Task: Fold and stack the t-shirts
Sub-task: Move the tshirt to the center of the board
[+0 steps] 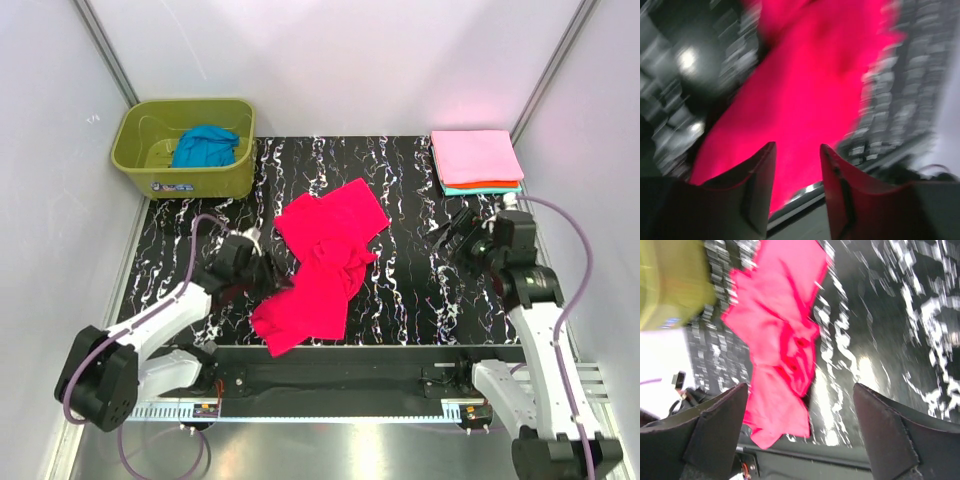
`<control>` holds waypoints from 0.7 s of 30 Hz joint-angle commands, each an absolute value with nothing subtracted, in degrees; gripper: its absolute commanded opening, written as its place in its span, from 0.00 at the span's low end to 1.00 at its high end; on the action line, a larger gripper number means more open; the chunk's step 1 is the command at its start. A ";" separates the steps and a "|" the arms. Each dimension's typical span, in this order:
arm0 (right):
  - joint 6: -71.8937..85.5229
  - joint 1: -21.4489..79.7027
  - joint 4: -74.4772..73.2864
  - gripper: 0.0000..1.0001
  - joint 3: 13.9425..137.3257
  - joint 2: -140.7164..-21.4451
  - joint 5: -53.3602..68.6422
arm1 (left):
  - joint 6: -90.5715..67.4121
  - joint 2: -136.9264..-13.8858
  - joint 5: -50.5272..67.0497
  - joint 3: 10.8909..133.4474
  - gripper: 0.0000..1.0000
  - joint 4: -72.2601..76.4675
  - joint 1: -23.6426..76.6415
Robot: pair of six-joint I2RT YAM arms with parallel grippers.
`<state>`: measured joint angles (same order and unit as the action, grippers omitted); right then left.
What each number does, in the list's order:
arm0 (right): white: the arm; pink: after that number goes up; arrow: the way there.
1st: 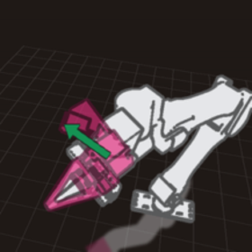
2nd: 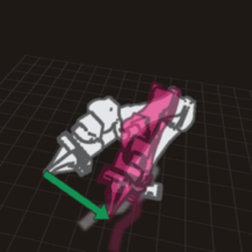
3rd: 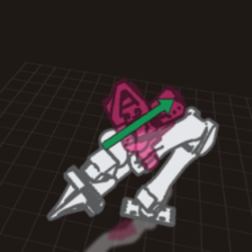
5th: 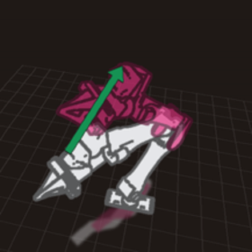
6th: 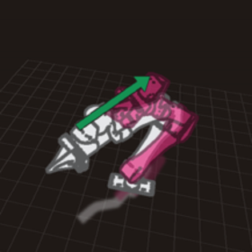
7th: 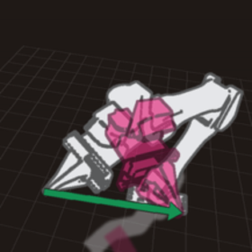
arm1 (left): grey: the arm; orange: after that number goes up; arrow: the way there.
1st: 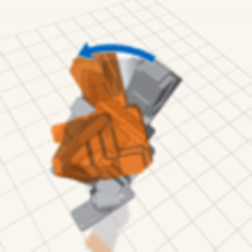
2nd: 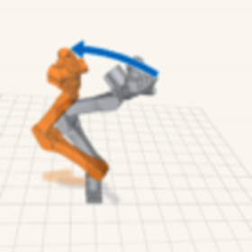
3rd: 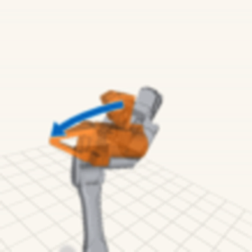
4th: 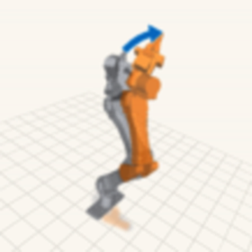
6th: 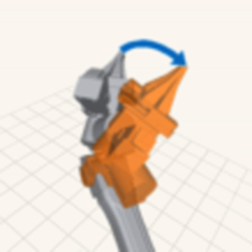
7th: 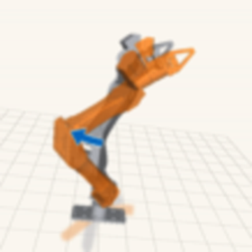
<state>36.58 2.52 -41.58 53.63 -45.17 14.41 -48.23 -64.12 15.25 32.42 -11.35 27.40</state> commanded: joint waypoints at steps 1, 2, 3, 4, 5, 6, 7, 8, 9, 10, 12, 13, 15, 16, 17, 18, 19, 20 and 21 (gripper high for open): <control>40.86 2.72 -40.26 0.92 48.96 -49.55 13.53 | -45.45 -57.06 10.56 32.70 0.48 -11.85 27.86; 41.48 2.64 -39.12 0.89 46.95 -50.53 13.80 | -45.00 -56.08 9.59 32.52 0.52 -13.78 28.04; 42.09 2.64 -35.80 0.88 46.06 -52.71 13.89 | -43.96 -55.12 8.01 32.35 0.54 -14.41 28.47; 43.49 2.81 -33.94 0.87 45.27 -54.04 13.89 | -43.34 -53.37 7.30 32.34 0.57 -15.02 28.65; 44.11 2.90 -32.10 0.83 44.22 -55.62 13.54 | -42.63 -52.65 6.69 32.43 0.59 -16.07 28.91; 44.47 3.25 -28.51 0.81 44.12 -59.46 13.54 | -40.97 -52.21 5.90 32.34 0.61 -16.69 29.00; 44.82 3.86 -26.39 0.79 44.30 -61.59 13.54 | -40.09 -51.86 5.71 32.43 0.62 -17.22 29.00; 44.91 4.30 -24.37 0.74 45.17 -63.96 13.36 | -39.21 -51.94 5.45 32.61 0.63 -18.44 29.09; 45.00 4.65 -21.56 0.71 46.05 -68.94 13.10 | -38.24 -52.29 5.01 32.61 0.64 -19.07 29.00; 44.83 4.92 -20.66 0.69 47.19 -71.60 12.83 | -38.15 -52.73 5.01 32.43 0.64 -19.68 29.00; 44.82 5.54 -19.52 0.60 51.40 -79.05 11.61 | -38.58 -53.35 5.71 31.56 0.65 -20.39 29.00; 45.09 5.89 -19.25 0.58 53.77 -81.19 10.91 | -39.11 -53.44 5.80 30.33 0.65 -20.22 29.09; 45.79 7.82 -17.15 0.56 55.54 -86.45 9.94 | -39.72 -53.53 5.45 29.27 0.65 -19.95 29.18; 46.31 8.61 -16.44 0.56 56.24 -88.14 9.32 | -39.55 -53.44 5.28 28.75 0.65 -19.95 29.27; 46.49 9.48 -15.83 0.56 57.73 -89.63 7.49 | -39.29 -53.35 5.10 27.96 0.65 -20.21 29.27; 46.76 11.15 -14.86 0.56 58.61 -93.22 7.04 | -39.20 -53.18 4.40 27.51 0.65 -20.30 29.27; 47.19 11.86 -14.51 0.57 60.54 -94.99 7.03 | -39.20 -52.65 3.96 26.81 0.66 -20.30 29.27; 47.37 12.39 -13.63 0.58 61.43 -96.75 7.29 | -39.20 -52.39 3.43 26.46 0.67 -20.30 29.27; 47.55 13.26 -13.36 0.58 62.31 -99.64 7.38 | -39.20 -51.95 3.34 26.19 0.67 -20.30 29.35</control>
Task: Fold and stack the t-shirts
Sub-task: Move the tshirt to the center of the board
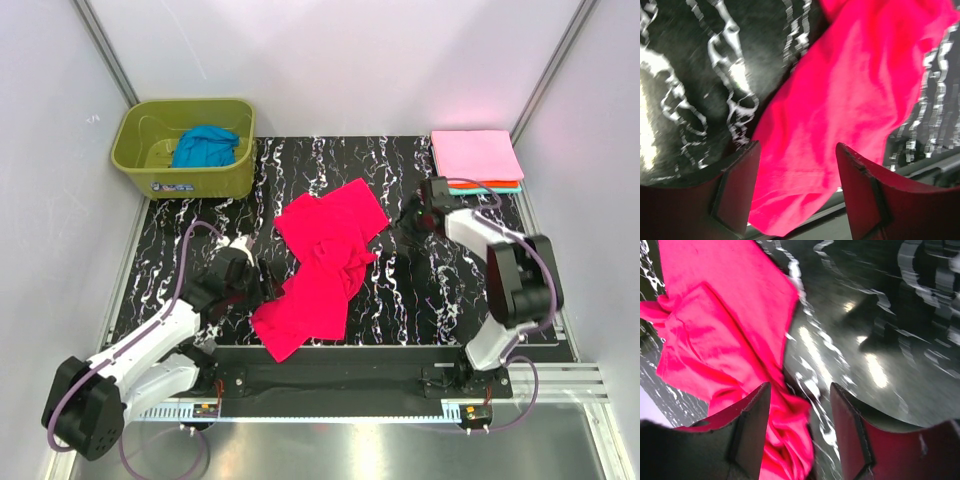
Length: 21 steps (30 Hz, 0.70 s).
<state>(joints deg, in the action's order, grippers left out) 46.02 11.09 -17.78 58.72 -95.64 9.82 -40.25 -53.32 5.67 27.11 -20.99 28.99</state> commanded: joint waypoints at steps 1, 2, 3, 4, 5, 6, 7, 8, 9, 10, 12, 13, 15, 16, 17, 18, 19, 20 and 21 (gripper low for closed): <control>47.90 13.62 -13.19 0.59 63.88 -100.89 7.56 | -39.11 -51.94 2.99 25.84 0.68 -20.30 29.27; 47.99 13.88 -13.10 0.59 64.51 -101.94 8.17 | -38.94 -52.03 2.90 25.84 0.69 -20.30 29.27; 47.99 13.97 -13.01 0.59 64.95 -102.91 9.04 | -38.59 -52.29 3.07 25.93 0.69 -20.13 29.27; 47.29 14.58 -12.83 0.59 65.30 -103.01 10.53 | -38.50 -52.82 3.42 26.19 0.70 -20.13 29.35; 46.68 15.11 -13.18 0.59 65.22 -103.01 10.81 | -38.41 -53.17 3.69 26.28 0.70 -20.04 29.27; 46.06 15.64 -13.88 0.60 65.13 -102.14 10.72 | -38.23 -53.43 4.39 26.37 0.70 -19.78 29.35; 45.53 16.25 -14.76 0.60 64.60 -101.61 9.85 | -38.15 -54.31 4.39 26.28 0.70 -19.34 29.27; 45.44 16.35 -15.81 0.61 63.90 -100.99 9.41 | -38.23 -55.01 4.05 26.28 0.70 -18.99 29.27; 45.79 16.35 -15.73 0.62 62.94 -99.86 9.32 | -38.15 -55.72 3.87 26.28 0.70 -18.81 29.27; 46.23 16.35 -15.73 0.62 61.28 -98.97 9.66 | -38.23 -57.64 3.78 26.28 0.68 -17.94 29.27; 46.58 16.44 -15.56 0.62 59.69 -97.83 11.24 | -38.32 -59.75 4.39 26.19 0.64 -16.79 29.27; 46.76 16.44 -15.30 0.63 57.94 -97.21 12.03 | -38.49 -61.77 4.83 26.02 0.61 -16.09 29.44; 46.85 16.35 -14.50 0.63 56.35 -94.94 13.44 | -39.28 -64.58 5.88 25.75 0.52 -13.89 30.32; 46.67 16.35 -14.50 0.63 55.21 -94.31 14.32 | -39.72 -65.47 6.24 25.40 0.48 -13.19 30.67; 46.50 16.35 -14.59 0.63 54.67 -93.52 14.76 | -40.16 -66.17 6.76 25.23 0.44 -11.53 31.11; 46.23 16.35 -14.68 0.64 54.06 -91.60 15.11 | -41.47 -66.88 7.81 25.05 0.39 -10.56 32.33; 45.97 16.35 -15.03 0.64 52.92 -90.45 15.47 | -42.35 -68.10 8.00 24.79 0.31 -9.59 33.30; 45.88 16.43 -16.07 0.64 52.39 -89.31 15.64 | -43.32 -68.55 8.17 24.79 0.26 -7.84 35.57; 45.53 16.26 -16.95 0.64 51.86 -86.69 15.56 | -45.24 -69.60 8.26 24.70 0.22 -6.69 36.99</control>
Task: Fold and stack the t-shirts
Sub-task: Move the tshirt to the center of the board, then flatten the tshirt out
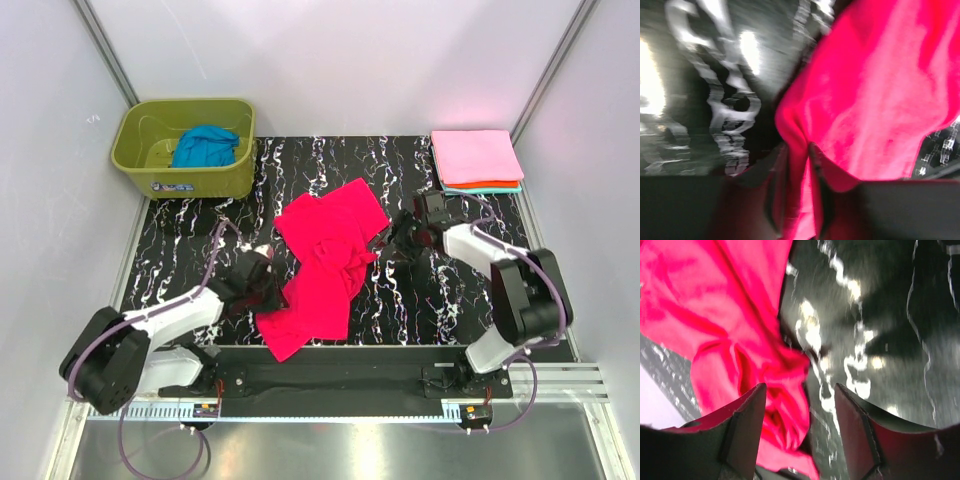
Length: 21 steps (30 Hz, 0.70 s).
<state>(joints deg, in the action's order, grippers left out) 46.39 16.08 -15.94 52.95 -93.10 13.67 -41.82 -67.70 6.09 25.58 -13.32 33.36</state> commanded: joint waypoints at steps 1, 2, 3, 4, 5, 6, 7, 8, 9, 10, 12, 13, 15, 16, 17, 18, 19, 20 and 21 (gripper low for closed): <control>45.44 16.35 -18.09 0.64 50.81 -85.27 15.47 | -46.22 -70.13 8.26 24.70 0.13 -3.72 38.48; 45.44 16.35 -20.28 0.64 50.28 -83.86 15.38 | -47.36 -70.83 8.70 24.61 0.10 -1.86 40.06; 45.53 16.35 -21.26 0.64 49.49 -80.80 15.55 | -50.16 -72.58 8.96 24.61 0.05 -0.19 43.12; 45.61 16.35 -21.88 0.64 47.83 -79.29 16.51 | -51.66 -73.55 9.23 24.78 0.00 4.17 44.63; 45.62 16.35 -23.36 0.64 47.12 -76.58 17.05 | -54.99 -74.78 9.58 24.96 0.00 6.22 47.43; 45.62 16.35 -24.60 0.64 46.24 -75.33 17.22 | -56.67 -77.23 9.58 26.09 0.00 8.07 48.85; 45.62 16.35 -27.22 0.64 45.88 -74.10 17.05 | -58.08 -78.39 9.49 26.97 0.00 11.39 50.43; 45.62 16.43 -28.73 0.64 45.88 -71.74 16.53 | -60.01 -80.66 9.32 28.11 0.00 12.82 53.32; 45.70 16.35 -30.31 0.64 45.97 -70.41 14.96 | -60.64 -81.64 9.32 31.26 0.00 13.61 54.65; 46.14 16.43 -33.11 0.64 46.05 -69.36 13.98 | -60.91 -82.52 9.32 33.29 0.06 13.54 55.71; 47.80 16.35 -35.50 0.64 45.79 -66.37 11.70 | -60.12 -84.10 9.67 39.42 0.37 11.35 57.13; 48.68 16.26 -36.81 0.64 45.44 -65.49 11.43 | -59.60 -84.11 8.62 41.20 0.43 7.60 57.13; 53.16 16.35 -38.57 0.64 43.43 -63.29 10.81 | -56.35 -83.15 5.90 46.55 0.57 2.57 57.04; 54.83 16.35 -40.50 0.63 42.72 -62.67 10.46 | -54.68 -82.71 4.24 48.32 0.62 -3.19 56.95; 56.50 16.35 -41.21 0.61 42.02 -61.53 10.63 | -50.75 -82.18 0.30 50.34 0.65 -6.30 56.61; 58.95 16.35 -41.83 0.57 40.18 -61.09 11.85 | -49.06 -82.18 -2.00 53.93 0.68 -9.29 56.17; 60.19 16.35 -41.92 0.54 39.12 -60.39 12.47 | -47.56 -82.09 -4.72 55.44 0.69 -14.01 54.42; 61.51 16.61 -41.92 0.53 37.89 -59.16 12.83 | -45.20 -82.00 -5.09 56.59 0.70 -15.37 53.19; 64.31 16.79 -41.75 0.50 35.44 -58.37 12.40 | -44.13 -82.18 -5.01 57.91 0.70 -15.82 51.78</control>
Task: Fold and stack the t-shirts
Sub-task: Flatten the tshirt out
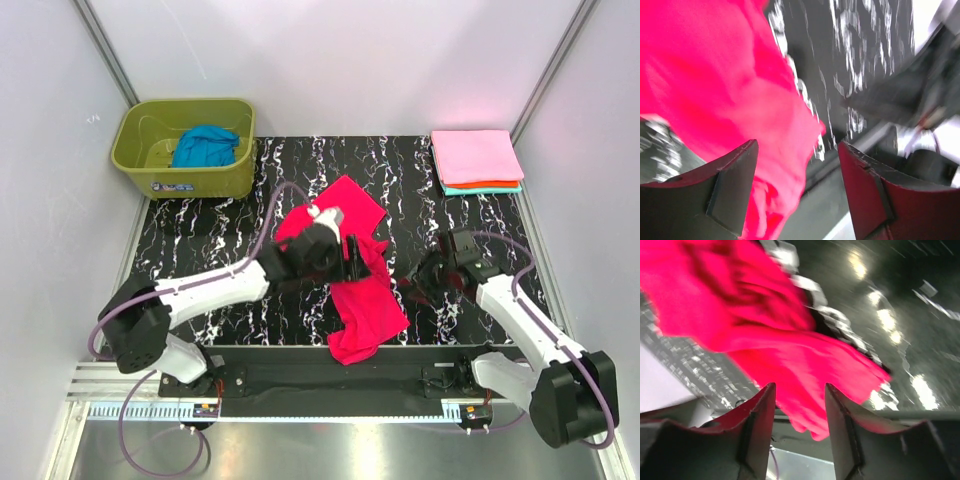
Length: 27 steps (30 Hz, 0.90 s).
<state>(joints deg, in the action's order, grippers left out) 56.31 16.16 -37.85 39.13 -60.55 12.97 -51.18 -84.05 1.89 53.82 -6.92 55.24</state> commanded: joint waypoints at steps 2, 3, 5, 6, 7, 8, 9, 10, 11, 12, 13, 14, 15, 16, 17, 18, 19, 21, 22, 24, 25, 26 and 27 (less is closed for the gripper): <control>66.78 16.96 -41.92 0.49 33.23 -56.79 11.52 | -42.11 -82.52 -5.01 58.62 0.71 -16.17 47.30; 70.36 16.88 -42.45 0.49 31.66 -56.34 10.47 | -41.49 -83.14 -5.10 59.49 0.71 -16.08 45.81; 73.90 16.96 -43.68 0.48 30.42 -56.08 10.63 | -39.91 -84.80 -5.01 60.55 0.71 -16.35 41.69; 77.74 16.96 -43.94 0.47 29.80 -56.16 11.07 | -39.47 -85.34 -4.92 61.69 0.71 -16.43 40.44; 79.87 16.88 -46.56 0.45 29.88 -56.60 10.90 | -39.11 -86.04 -5.18 62.22 0.71 -16.61 38.43; 81.72 16.96 -47.89 0.45 30.23 -57.73 10.81 | -38.33 -87.35 -5.19 62.75 0.71 -16.61 37.45; 84.35 16.96 -48.60 0.45 31.10 -58.44 11.25 | -38.06 -88.06 -4.92 63.80 0.71 -16.52 36.57; 85.16 16.96 -49.56 0.44 31.64 -59.06 11.42 | -37.88 -88.76 -4.49 64.50 0.71 -16.61 34.91; 87.08 17.05 -50.35 0.44 32.25 -60.37 11.60 | -37.62 -90.42 -4.22 65.03 0.71 -16.52 34.11; 87.80 16.96 -50.88 0.45 33.39 -60.99 11.86 | -37.44 -91.22 -3.96 66.26 0.71 -16.52 33.32; 88.32 16.88 -50.98 0.48 33.92 -62.39 11.95 | -37.27 -92.88 -3.26 66.88 0.71 -16.61 32.09; 89.29 16.96 -50.98 0.50 34.27 -63.10 12.04 | -37.09 -93.68 -2.90 67.49 0.71 -16.70 31.56; 89.56 16.88 -50.80 0.53 34.71 -63.89 12.56 | -37.09 -94.47 -2.90 68.28 0.71 -16.70 31.20; 89.39 16.96 -49.23 0.55 34.80 -64.59 13.18 | -36.92 -95.27 -2.81 68.64 0.71 -16.79 30.68; 89.73 16.96 -48.78 0.57 34.72 -65.90 13.71 | -37.00 -96.75 -2.81 69.08 0.71 -16.70 30.50; 90.17 16.96 -48.61 0.57 34.63 -66.53 14.23 | -37.00 -97.46 -2.90 69.26 0.71 -16.79 30.41; 90.44 16.96 -48.26 0.57 34.45 -67.32 14.06 | -37.00 -98.17 -3.16 69.34 0.71 -16.70 30.24; 91.67 16.96 -47.73 0.57 33.41 -68.02 13.36 | -37.00 -100.63 -3.51 69.61 0.71 -16.70 30.23; 92.19 16.96 -45.81 0.57 32.70 -68.29 13.62 | -37.18 -102.20 -3.60 69.70 0.71 -16.70 30.32; 93.69 16.96 -42.99 0.56 30.16 -68.73 14.76 | -37.18 -103.88 -3.17 69.96 0.70 -16.53 30.24; 94.13 16.96 -41.76 0.56 29.62 -69.60 14.94 | -37.26 -105.37 -2.90 70.13 0.69 -16.61 30.32; 94.48 16.96 -41.40 0.56 29.27 -70.13 14.85 | -37.18 -105.99 -2.90 70.14 0.69 -16.61 30.24; 94.31 16.88 -41.14 0.56 29.09 -70.66 14.16 | -37.26 -106.43 -2.90 70.14 0.68 -16.61 30.23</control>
<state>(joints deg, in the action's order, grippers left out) 91.26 16.51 -43.57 30.26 -69.32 14.15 -37.95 -104.88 -3.27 67.81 -17.37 30.22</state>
